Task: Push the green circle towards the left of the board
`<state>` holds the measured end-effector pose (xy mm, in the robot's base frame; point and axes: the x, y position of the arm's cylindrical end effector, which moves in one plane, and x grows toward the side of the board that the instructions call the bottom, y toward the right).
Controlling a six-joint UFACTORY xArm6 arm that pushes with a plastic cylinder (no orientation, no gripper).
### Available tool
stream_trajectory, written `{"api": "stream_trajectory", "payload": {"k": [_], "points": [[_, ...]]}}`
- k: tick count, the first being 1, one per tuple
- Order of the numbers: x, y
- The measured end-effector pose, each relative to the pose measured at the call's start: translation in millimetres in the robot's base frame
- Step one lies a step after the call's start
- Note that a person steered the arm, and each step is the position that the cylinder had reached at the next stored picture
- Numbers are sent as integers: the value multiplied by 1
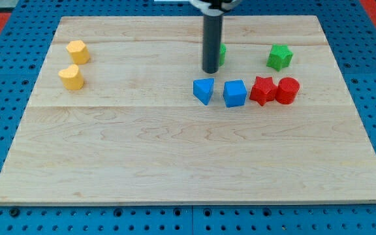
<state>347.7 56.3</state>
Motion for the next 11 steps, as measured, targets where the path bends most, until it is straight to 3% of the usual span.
{"api": "stream_trajectory", "payload": {"k": [1,2,3,4,5,7,8,9,11], "points": [[-16,5],[-61,-34],[-80,-23],[-89,40],[-115,33],[-127,-115],[-120,-159],[-101,-116],[-98,-203]]}}
